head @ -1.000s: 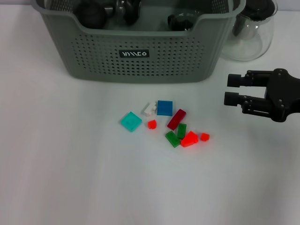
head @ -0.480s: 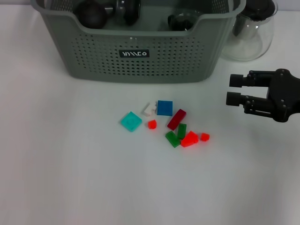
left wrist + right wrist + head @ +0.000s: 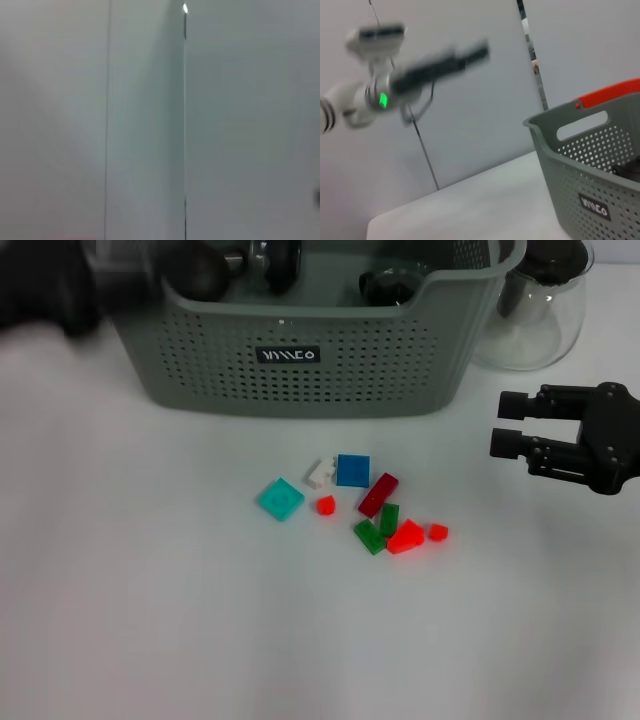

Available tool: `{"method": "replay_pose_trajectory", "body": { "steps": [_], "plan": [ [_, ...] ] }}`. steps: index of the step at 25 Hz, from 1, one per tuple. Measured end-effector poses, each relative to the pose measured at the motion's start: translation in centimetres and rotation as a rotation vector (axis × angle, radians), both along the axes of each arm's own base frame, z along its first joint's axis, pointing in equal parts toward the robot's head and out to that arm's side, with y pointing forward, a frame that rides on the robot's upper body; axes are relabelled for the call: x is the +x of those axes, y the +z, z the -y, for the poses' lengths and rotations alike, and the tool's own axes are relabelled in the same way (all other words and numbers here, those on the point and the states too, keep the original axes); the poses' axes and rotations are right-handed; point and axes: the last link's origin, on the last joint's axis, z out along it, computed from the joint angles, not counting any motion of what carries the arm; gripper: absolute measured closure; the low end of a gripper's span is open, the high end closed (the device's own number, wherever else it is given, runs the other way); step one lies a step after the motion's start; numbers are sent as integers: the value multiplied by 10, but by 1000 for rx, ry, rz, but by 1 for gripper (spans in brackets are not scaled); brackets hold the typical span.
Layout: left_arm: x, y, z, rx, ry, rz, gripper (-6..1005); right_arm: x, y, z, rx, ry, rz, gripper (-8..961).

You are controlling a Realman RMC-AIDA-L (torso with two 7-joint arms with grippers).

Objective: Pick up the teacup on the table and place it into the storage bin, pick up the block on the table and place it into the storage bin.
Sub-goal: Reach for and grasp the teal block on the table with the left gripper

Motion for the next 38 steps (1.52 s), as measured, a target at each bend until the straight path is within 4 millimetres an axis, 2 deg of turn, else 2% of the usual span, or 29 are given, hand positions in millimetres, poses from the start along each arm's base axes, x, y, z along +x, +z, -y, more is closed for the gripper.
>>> {"method": "replay_pose_trajectory", "body": {
  "steps": [3, 6, 9, 12, 15, 23, 32, 38],
  "plan": [
    [-33, -47, 14, -79, 32, -95, 298, -1, 1, -1, 1, 2, -1, 419],
    [-52, -89, 21, -132, 49, -150, 300, -1, 1, -1, 1, 2, -1, 419],
    [-62, -123, 22, -136, 72, -208, 301, -1, 0, -2, -3, 0, -4, 419],
    [-70, -148, 20, -122, 114, -264, 302, -2, -1, -2, -3, -1, -6, 419],
    [-78, -164, 19, -95, 150, -319, 304, -2, -1, -2, -3, -1, -6, 419],
    [-82, -179, 19, -89, 190, -353, 308, -2, -1, -2, -6, -6, -9, 419],
    [-88, -176, 12, -39, 242, -362, 312, -2, 0, -3, -7, -9, -9, 418],
    [-86, -175, 16, -34, 215, -352, 314, -2, 0, -2, -10, -8, -10, 418]
  ]
}}
